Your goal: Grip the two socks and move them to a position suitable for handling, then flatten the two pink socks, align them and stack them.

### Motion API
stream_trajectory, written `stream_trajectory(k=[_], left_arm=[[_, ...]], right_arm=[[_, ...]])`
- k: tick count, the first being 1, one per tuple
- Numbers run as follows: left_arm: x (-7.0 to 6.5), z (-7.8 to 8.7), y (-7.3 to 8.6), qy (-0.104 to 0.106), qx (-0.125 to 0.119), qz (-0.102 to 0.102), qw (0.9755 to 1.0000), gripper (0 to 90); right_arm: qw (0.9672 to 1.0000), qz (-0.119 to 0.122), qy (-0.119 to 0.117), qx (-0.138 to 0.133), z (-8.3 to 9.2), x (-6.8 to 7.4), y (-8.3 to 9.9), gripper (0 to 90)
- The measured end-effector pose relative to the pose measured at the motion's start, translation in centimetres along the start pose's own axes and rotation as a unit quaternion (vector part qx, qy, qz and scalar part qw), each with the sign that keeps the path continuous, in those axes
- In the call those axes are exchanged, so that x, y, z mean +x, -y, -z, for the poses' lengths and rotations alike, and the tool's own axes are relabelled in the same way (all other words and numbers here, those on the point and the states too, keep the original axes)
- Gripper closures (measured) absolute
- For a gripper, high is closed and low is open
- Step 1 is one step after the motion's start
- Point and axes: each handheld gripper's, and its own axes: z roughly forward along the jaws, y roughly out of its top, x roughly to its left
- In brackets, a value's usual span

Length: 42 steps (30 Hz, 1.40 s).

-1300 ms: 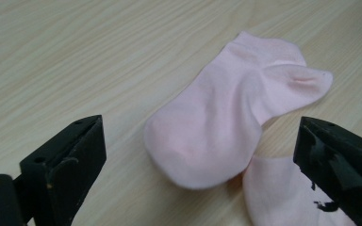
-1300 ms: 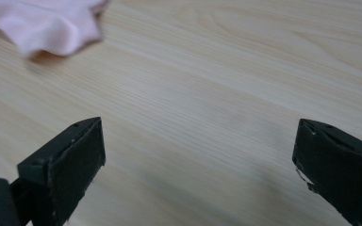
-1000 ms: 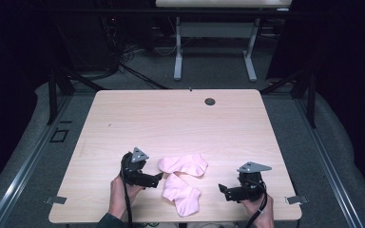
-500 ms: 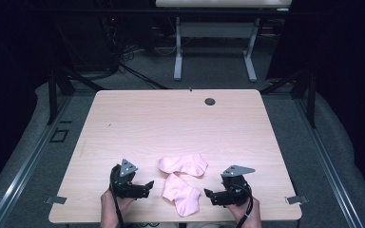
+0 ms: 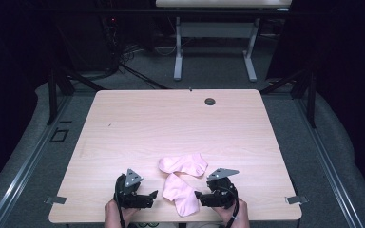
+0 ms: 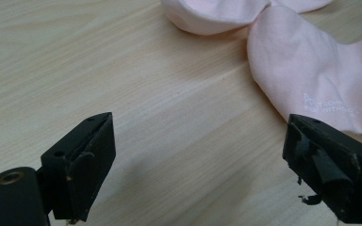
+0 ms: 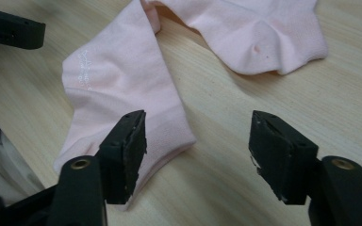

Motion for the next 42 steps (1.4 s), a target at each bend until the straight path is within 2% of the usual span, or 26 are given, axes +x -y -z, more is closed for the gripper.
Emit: stream_trajectory(k=[4,11,14,16,19,27,31,38,40,42], left_arm=[[-0.6,-0.2,0.2,0.007,0.006,-0.009,0.9999,14.3],[-1.7,-0.2,0.6,0.027,0.013,-0.035,0.9989,16.4],[-2.2,-0.2,0.7,0.031,0.015,-0.049,0.9982,20.5],[-2.5,-0.5,0.7,0.025,0.016,-0.054,0.9981,23.7],[-2.8,-0.7,0.7,0.031,0.018,-0.063,0.9974,26.7],[-3.9,-1.3,0.5,0.037,0.002,-0.090,0.9952,38.3],[-4.2,-1.5,0.5,0.039,-0.012,-0.100,0.9942,47.6],[-4.8,-1.5,0.3,0.040,-0.037,-0.112,0.9922,76.3],[-4.9,-1.2,0.2,0.031,-0.040,-0.121,0.9914,82.9],[-4.9,-0.6,-0.1,0.020,-0.040,-0.121,0.9917,84.6]], right_arm=[[1.0000,0.003,0.001,0.006,-0.5,0.3,0.0,46.1],[0.9998,0.009,0.005,0.017,-1.3,1.0,0.1,52.8],[0.9999,0.004,0.007,0.015,-1.5,1.1,0.2,55.6],[0.9998,0.009,0.008,0.018,-1.5,1.1,0.1,56.9],[0.9997,0.012,0.012,0.019,-1.6,1.2,0.1,60.0],[0.9995,0.016,0.010,0.027,-2.0,1.4,0.2,68.9],[0.9994,0.017,0.005,0.028,-2.0,1.3,0.1,75.1],[0.9994,0.026,-0.004,0.023,-2.0,1.3,0.0,84.2],[0.9992,0.033,-0.003,0.023,-2.0,1.3,-0.1,85.3],[0.9992,0.033,-0.004,0.020,-1.7,1.4,-0.2,85.4]])
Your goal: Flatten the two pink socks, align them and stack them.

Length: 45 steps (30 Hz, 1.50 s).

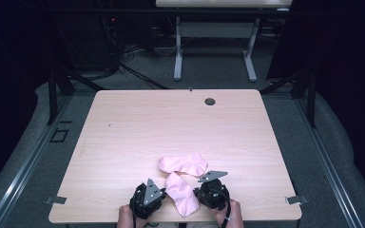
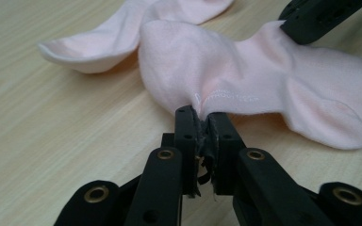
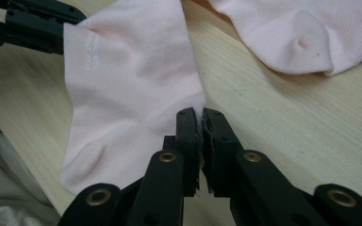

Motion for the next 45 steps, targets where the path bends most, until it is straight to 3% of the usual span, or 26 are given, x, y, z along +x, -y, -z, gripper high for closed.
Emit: stream_trajectory(k=[3,8,12,15,19,22,24,27,31,34,41,45], left_arm=[[0.0,1.5,-0.7,-0.021,0.004,-0.015,0.9997,85.0],[-1.0,3.7,-2.2,-0.046,0.017,-0.065,0.9967,84.3],[-2.1,4.1,-3.1,-0.042,0.028,-0.087,0.9949,82.4],[-2.7,3.3,-3.3,-0.020,0.034,-0.089,0.9953,79.8],[-2.9,1.4,-2.9,0.027,0.040,-0.066,0.9967,68.5],[-2.6,1.0,-2.5,0.020,0.039,-0.040,0.9983,48.9],[-2.1,1.4,-2.2,0.018,0.027,-0.020,0.9993,37.3],[-1.0,2.3,-1.7,0.014,0.015,0.007,0.9998,33.9],[0.6,2.6,-1.1,0.003,0.024,0.047,0.9986,35.3],[1.3,2.1,-1.2,-0.009,0.039,0.079,0.9960,37.9],[2.3,-0.4,-2.2,0.006,0.079,0.090,0.9928,52.0],[2.5,-1.3,-2.3,0.007,0.096,0.091,0.9912,59.6]], right_arm=[[0.9999,0.004,-0.004,-0.010,0.5,0.1,-0.2,85.6],[0.9997,0.013,-0.010,-0.016,1.3,0.4,-1.1,85.7],[0.9997,0.017,-0.003,-0.016,1.8,0.4,-1.6,85.7],[0.9999,0.010,0.004,-0.003,2.5,-0.3,-1.8,85.6],[0.9993,0.001,0.018,0.034,2.3,-1.8,-2.0,84.9],[0.9985,0.004,0.028,0.047,1.6,-2.5,-1.9,77.8],[0.9989,-0.001,0.030,0.035,1.4,-2.6,-1.5,71.4],[0.9988,0.003,0.035,0.035,1.9,-2.8,-1.0,63.5],[0.9990,-0.016,0.040,0.009,2.9,-2.7,-0.2,59.1],[0.9985,-0.024,0.049,0.002,3.3,-2.5,0.3,58.6],[0.9980,-0.035,0.050,0.017,3.1,-2.1,1.6,59.9],[0.9981,-0.030,0.048,0.027,2.6,-1.9,1.9,63.3]])
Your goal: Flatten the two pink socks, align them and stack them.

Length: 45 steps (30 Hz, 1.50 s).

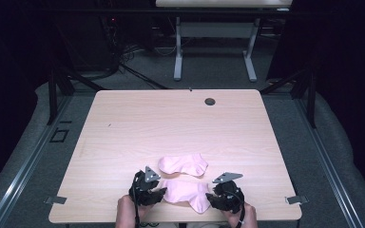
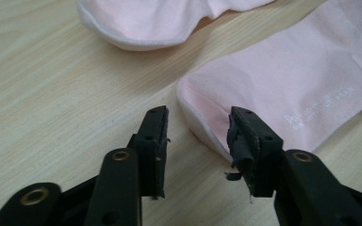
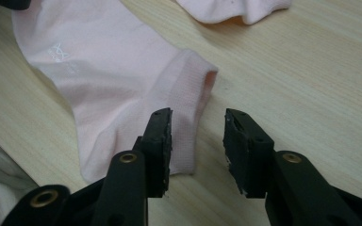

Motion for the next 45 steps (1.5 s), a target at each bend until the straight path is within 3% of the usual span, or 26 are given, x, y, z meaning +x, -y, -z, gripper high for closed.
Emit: stream_trajectory(k=[12,16,21,22,30,32,35,37,42,45], left_arm=[[-0.1,-0.6,0.1,0.007,0.006,-0.006,0.9999,87.5],[-0.2,-0.3,0.5,0.006,0.004,-0.007,0.9999,88.7],[-0.4,0.5,1.9,0.005,-0.007,0.008,0.9999,88.8],[-0.5,0.7,2.2,0.007,-0.010,0.011,0.9999,88.8],[-0.5,1.5,3.5,0.012,-0.023,0.028,0.9993,88.1],[-0.2,1.7,3.3,0.010,-0.026,0.032,0.9991,77.4],[0.1,2.4,3.0,0.004,-0.041,0.037,0.9985,52.0],[0.4,2.8,2.6,0.001,-0.050,0.042,0.9979,40.5],[1.8,3.0,0.9,-0.007,-0.054,0.038,0.9978,22.8],[2.6,2.7,-0.2,-0.006,-0.050,0.035,0.9981,15.5]], right_arm=[[1.0000,0.004,-0.004,-0.007,-0.7,0.6,0.0,85.0],[0.9999,0.009,-0.009,-0.009,-0.6,0.4,0.0,87.0],[0.9995,0.016,-0.017,-0.020,-0.7,0.1,-0.4,87.0],[0.9993,0.032,-0.017,-0.008,-0.6,-0.1,-0.6,86.9],[0.9976,0.062,-0.027,0.015,-1.4,-0.3,-1.6,86.3],[0.9974,0.062,-0.034,0.013,-1.4,-0.2,-1.7,84.1],[0.9971,0.063,-0.043,0.003,-1.2,-0.4,-1.7,76.5],[0.9970,0.061,-0.047,-0.002,-0.9,-0.7,-1.9,70.8],[0.9971,0.054,-0.044,-0.029,-0.1,-1.9,-3.2,48.5],[0.9972,0.048,-0.040,-0.041,0.0,-2.9,-4.3,41.8]])
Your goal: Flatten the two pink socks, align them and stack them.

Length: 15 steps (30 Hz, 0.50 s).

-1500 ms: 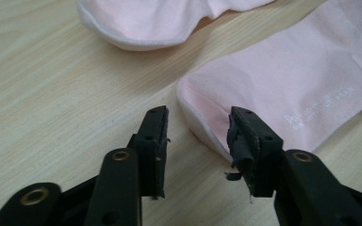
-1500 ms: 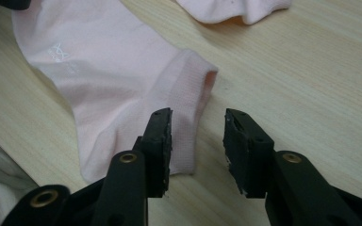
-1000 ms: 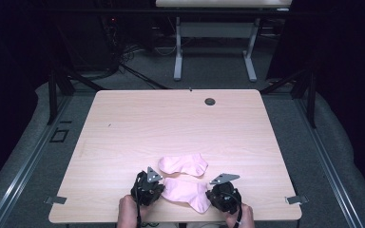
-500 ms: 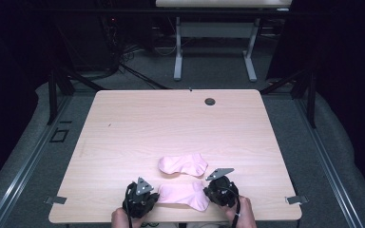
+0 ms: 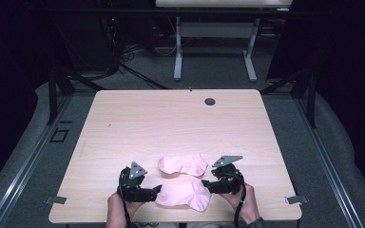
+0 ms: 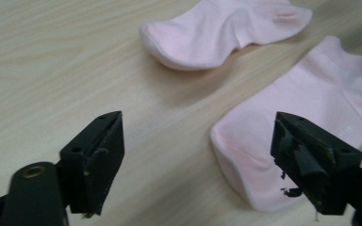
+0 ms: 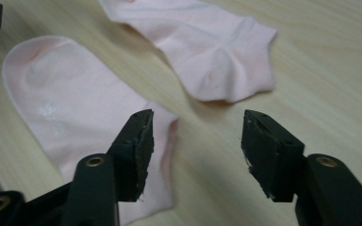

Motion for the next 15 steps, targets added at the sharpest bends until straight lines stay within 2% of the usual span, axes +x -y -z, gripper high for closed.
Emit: stream_trajectory(k=[3,6,7,9,12,15], left_arm=[[0.8,-0.5,-1.0,-0.001,0.005,-0.002,1.0000,13.6],[1.5,-1.1,-2.0,-0.001,0.007,-0.002,1.0000,10.7],[1.7,-1.3,-2.2,-0.003,0.009,-0.002,1.0000,10.7],[2.2,-1.7,-2.7,0.001,0.011,0.003,0.9999,12.0],[3.0,-2.4,-3.4,-0.002,0.013,0.011,0.9998,19.7],[3.5,-3.0,-3.9,0.006,0.014,0.018,0.9997,29.0]], right_arm=[[0.9999,-0.002,0.005,-0.010,0.1,-1.0,-0.9,37.1],[0.9998,-0.009,0.016,-0.005,-0.3,-2.1,-1.8,28.7],[0.9997,-0.016,0.015,-0.009,-0.5,-2.4,-2.0,28.1],[0.9997,-0.013,0.021,0.001,-1.0,-2.8,-2.4,27.4],[0.9996,-0.012,0.023,0.012,-1.9,-3.1,-2.9,33.2],[0.9995,-0.016,0.024,0.013,-2.8,-3.3,-3.2,42.5]])
